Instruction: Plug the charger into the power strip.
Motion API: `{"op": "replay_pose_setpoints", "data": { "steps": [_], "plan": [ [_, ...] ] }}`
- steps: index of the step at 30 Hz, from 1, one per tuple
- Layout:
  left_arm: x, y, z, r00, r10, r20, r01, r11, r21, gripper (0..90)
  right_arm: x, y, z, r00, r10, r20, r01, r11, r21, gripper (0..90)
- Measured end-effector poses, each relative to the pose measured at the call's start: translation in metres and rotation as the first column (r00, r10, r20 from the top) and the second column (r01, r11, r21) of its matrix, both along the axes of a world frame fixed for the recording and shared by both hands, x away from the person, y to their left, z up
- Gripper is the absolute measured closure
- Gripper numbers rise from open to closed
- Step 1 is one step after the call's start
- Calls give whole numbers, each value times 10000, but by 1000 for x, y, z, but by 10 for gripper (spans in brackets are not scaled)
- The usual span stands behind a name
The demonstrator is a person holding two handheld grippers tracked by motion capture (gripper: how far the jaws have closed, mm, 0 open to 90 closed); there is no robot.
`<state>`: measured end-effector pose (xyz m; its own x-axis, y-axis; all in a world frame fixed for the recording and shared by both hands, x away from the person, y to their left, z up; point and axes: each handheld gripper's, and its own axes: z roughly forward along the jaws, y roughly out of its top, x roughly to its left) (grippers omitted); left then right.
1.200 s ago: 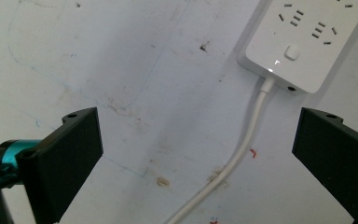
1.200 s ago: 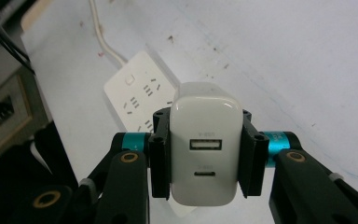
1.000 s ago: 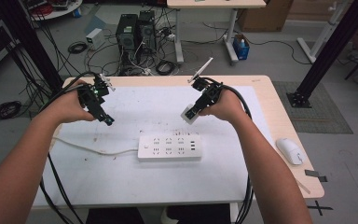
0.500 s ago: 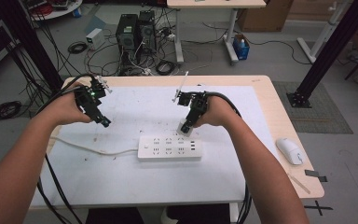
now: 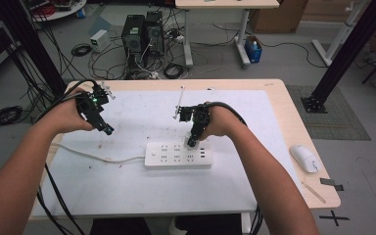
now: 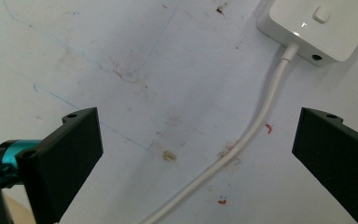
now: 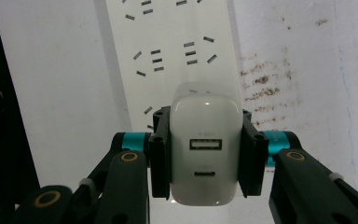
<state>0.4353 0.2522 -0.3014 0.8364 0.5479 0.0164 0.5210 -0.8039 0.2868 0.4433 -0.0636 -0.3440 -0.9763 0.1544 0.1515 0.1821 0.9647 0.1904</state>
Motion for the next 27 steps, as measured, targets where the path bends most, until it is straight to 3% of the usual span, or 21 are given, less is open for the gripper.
{"op": "replay_pose_setpoints", "data": {
  "steps": [21, 27],
  "plan": [
    [0, -1, 0, 10000, 47, 78, -46, 10000, -60, 16, 1, 5, -8, 9985, 513, 181, -509, 9984, -247, 625],
    [2, 1, -2, 10000, 30, 43, -30, 10000, 28, 16, -1, 6, -8, 9943, 1000, 371, -988, 9945, -337, 626]
  ]
}}
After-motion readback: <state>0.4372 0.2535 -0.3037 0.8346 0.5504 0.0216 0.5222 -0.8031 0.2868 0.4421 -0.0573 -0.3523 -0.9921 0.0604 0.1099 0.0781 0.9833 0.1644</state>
